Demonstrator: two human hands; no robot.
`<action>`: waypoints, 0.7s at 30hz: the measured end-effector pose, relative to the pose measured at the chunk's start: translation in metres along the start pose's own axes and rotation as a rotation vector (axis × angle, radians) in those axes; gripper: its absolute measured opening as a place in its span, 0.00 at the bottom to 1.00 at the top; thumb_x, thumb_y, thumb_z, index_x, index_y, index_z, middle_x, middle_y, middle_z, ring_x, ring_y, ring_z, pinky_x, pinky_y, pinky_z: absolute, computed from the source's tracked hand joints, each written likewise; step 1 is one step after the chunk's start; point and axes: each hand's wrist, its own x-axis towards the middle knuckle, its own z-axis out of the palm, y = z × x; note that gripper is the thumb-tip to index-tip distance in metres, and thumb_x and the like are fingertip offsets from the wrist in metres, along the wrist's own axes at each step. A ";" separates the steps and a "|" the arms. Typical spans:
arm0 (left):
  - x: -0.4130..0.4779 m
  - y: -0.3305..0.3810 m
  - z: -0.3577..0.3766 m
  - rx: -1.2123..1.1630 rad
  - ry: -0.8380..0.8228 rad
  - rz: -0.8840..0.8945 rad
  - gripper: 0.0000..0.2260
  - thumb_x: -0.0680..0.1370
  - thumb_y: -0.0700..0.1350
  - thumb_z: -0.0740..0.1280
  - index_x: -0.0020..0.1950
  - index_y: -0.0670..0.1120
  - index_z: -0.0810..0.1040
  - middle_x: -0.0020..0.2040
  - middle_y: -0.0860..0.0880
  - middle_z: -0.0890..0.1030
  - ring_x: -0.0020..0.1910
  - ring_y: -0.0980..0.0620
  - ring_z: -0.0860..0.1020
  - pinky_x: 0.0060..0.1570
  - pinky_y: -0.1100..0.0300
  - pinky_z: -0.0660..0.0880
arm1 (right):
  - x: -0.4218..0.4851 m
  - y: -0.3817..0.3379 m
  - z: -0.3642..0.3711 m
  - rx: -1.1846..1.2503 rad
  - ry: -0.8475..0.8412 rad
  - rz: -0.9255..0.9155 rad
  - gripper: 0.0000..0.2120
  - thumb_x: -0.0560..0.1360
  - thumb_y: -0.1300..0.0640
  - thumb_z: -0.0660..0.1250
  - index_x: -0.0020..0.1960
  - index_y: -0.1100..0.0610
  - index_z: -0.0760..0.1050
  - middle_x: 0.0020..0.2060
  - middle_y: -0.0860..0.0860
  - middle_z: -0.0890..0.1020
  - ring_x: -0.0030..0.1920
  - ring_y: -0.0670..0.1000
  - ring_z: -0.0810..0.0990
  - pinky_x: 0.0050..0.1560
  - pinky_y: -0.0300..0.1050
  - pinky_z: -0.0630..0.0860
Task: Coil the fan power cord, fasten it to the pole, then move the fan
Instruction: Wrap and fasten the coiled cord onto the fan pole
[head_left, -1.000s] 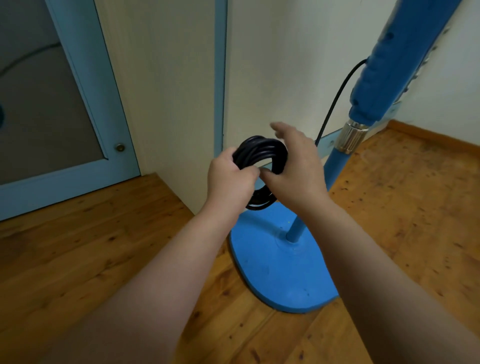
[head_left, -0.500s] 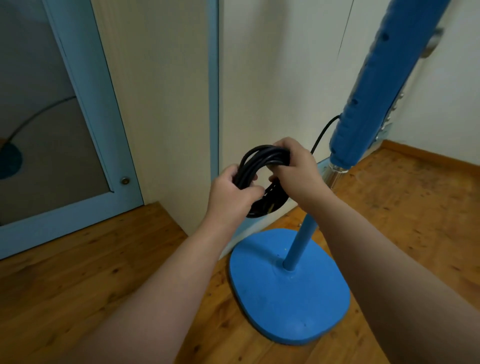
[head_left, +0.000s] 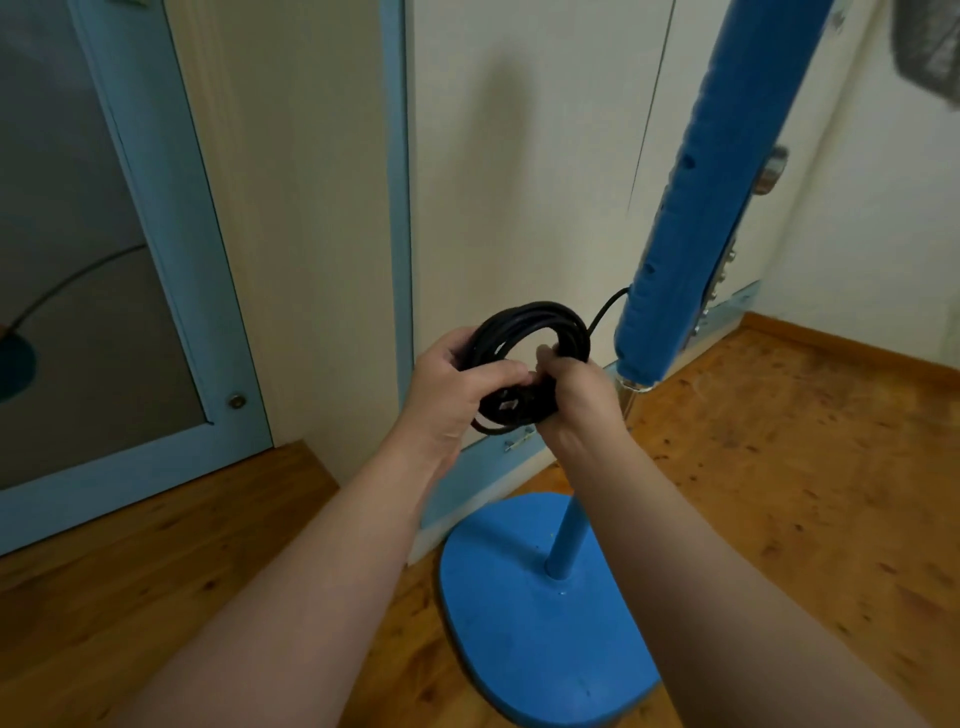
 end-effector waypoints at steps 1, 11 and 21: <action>0.000 0.001 0.003 0.011 0.008 -0.011 0.11 0.60 0.36 0.70 0.42 0.44 0.78 0.30 0.45 0.80 0.34 0.48 0.79 0.45 0.53 0.77 | 0.001 0.002 -0.001 0.029 0.014 0.028 0.08 0.76 0.68 0.59 0.40 0.59 0.69 0.29 0.52 0.69 0.28 0.49 0.68 0.36 0.44 0.72; 0.008 0.004 0.009 0.350 0.068 -0.042 0.17 0.68 0.29 0.62 0.53 0.45 0.70 0.33 0.46 0.76 0.27 0.51 0.75 0.31 0.60 0.74 | -0.005 -0.013 -0.019 -0.830 -0.042 -0.155 0.28 0.68 0.65 0.71 0.65 0.57 0.65 0.53 0.55 0.76 0.54 0.55 0.78 0.55 0.50 0.77; 0.011 0.026 0.014 0.459 -0.129 0.025 0.19 0.69 0.32 0.66 0.54 0.49 0.67 0.42 0.46 0.78 0.28 0.55 0.76 0.28 0.65 0.72 | -0.012 -0.060 0.002 -1.369 -0.385 -0.606 0.06 0.70 0.68 0.63 0.44 0.63 0.77 0.32 0.53 0.76 0.34 0.51 0.73 0.38 0.47 0.71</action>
